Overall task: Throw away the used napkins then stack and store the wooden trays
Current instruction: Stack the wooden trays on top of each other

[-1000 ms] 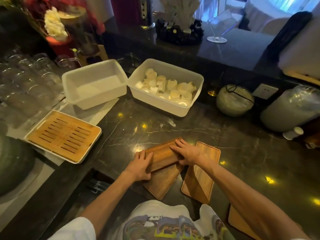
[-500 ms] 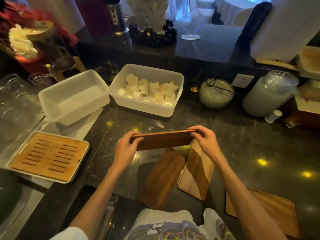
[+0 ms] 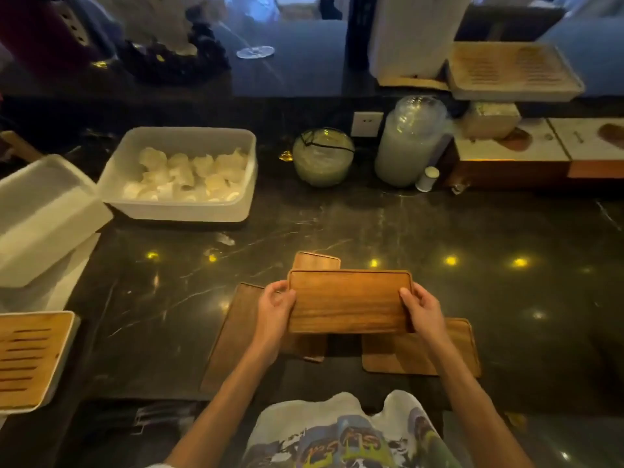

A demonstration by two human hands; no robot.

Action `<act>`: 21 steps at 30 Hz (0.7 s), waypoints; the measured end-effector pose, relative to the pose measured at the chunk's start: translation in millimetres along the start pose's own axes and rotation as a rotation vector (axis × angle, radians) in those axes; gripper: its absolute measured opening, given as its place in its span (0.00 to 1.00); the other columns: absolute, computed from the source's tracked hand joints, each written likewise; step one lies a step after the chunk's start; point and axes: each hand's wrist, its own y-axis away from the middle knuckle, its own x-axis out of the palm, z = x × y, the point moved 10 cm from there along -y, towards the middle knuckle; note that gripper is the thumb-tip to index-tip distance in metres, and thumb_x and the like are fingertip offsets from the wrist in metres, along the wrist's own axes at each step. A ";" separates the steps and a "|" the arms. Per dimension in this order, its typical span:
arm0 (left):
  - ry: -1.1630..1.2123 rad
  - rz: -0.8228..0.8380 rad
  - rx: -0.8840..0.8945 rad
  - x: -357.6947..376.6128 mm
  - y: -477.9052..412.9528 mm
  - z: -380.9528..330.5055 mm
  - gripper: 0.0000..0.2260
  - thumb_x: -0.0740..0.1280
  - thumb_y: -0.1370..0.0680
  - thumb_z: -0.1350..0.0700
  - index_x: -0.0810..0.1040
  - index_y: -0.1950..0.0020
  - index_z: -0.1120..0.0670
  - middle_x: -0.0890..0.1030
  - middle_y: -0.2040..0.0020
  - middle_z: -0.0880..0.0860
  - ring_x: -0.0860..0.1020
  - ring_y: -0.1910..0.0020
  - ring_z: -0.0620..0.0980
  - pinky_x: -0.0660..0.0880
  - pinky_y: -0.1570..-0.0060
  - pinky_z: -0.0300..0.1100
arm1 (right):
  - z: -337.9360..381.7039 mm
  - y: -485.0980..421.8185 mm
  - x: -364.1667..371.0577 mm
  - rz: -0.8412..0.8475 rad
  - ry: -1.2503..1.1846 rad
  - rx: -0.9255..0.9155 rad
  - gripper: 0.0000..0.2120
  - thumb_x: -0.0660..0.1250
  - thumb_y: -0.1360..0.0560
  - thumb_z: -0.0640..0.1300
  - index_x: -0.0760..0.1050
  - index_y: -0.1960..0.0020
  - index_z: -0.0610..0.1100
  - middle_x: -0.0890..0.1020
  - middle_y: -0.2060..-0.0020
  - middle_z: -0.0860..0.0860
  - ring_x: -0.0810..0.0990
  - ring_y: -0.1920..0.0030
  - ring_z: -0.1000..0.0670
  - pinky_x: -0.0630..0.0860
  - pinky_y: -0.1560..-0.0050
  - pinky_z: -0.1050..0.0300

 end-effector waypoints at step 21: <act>-0.796 0.085 0.160 155.3 37.1 103.2 0.15 0.60 0.20 0.64 0.76 0.34 0.56 0.72 0.51 0.54 0.73 0.53 0.47 0.69 0.52 0.37 | -87.6 18.3 -166.1 -0.238 0.596 0.118 0.19 0.59 0.20 0.40 0.73 0.31 0.48 0.78 0.47 0.41 0.79 0.48 0.40 0.77 0.44 0.45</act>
